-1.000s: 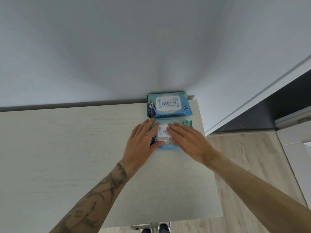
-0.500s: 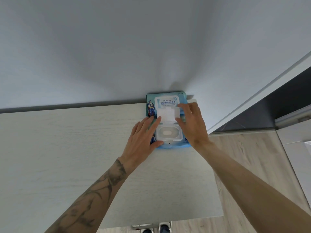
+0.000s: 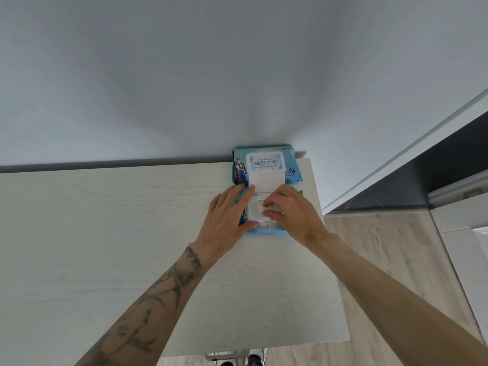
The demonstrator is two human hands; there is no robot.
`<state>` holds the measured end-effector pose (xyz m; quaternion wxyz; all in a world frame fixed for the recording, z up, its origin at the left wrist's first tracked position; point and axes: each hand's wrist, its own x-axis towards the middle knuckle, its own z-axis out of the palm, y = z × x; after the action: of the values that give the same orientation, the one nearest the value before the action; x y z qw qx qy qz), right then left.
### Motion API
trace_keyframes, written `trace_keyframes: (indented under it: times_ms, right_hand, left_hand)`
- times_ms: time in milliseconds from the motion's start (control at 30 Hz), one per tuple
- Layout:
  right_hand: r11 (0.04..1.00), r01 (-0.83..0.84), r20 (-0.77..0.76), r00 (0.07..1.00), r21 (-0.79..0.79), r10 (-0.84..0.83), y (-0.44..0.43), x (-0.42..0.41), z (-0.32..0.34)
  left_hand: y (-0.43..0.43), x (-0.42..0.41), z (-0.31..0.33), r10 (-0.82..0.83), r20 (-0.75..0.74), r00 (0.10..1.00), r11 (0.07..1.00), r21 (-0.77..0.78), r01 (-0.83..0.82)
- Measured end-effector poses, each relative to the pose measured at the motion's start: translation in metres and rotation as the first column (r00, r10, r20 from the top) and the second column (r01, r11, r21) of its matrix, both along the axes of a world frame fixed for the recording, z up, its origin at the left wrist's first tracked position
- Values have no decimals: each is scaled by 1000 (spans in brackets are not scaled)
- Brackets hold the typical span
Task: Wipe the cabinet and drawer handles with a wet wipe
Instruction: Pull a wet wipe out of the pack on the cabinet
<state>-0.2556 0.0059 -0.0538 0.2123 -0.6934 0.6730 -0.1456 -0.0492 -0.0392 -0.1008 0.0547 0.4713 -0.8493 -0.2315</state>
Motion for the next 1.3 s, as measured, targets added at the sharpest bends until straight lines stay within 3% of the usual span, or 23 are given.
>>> trace_keyframes:
  times_ms: [500,667,833,1000,1167,1300]
  right_hand:
    - [991,-124,-164,978,49,131,-7,4,9]
    - [993,-100,-114,988,59,107,-7,1,15]
    - [999,-50,29,998,-1,50,-3,3,19]
    - [999,-1,132,991,52,-6,0,1,7]
    - [996,75,134,989,-40,-69,5,2,1]
    - [987,143,229,966,-73,-123,9,4,12]
  left_hand:
    - [4,-3,8,40,-14,999,999,23,-39]
    - [4,-3,10,51,-17,999,999,8,-50]
    - [5,-5,13,71,-29,997,997,6,-71]
    - [5,-5,13,75,-50,996,997,5,-75]
    - [4,-8,8,97,-83,992,995,8,-97]
    - [3,-11,9,132,-119,984,991,39,-128]
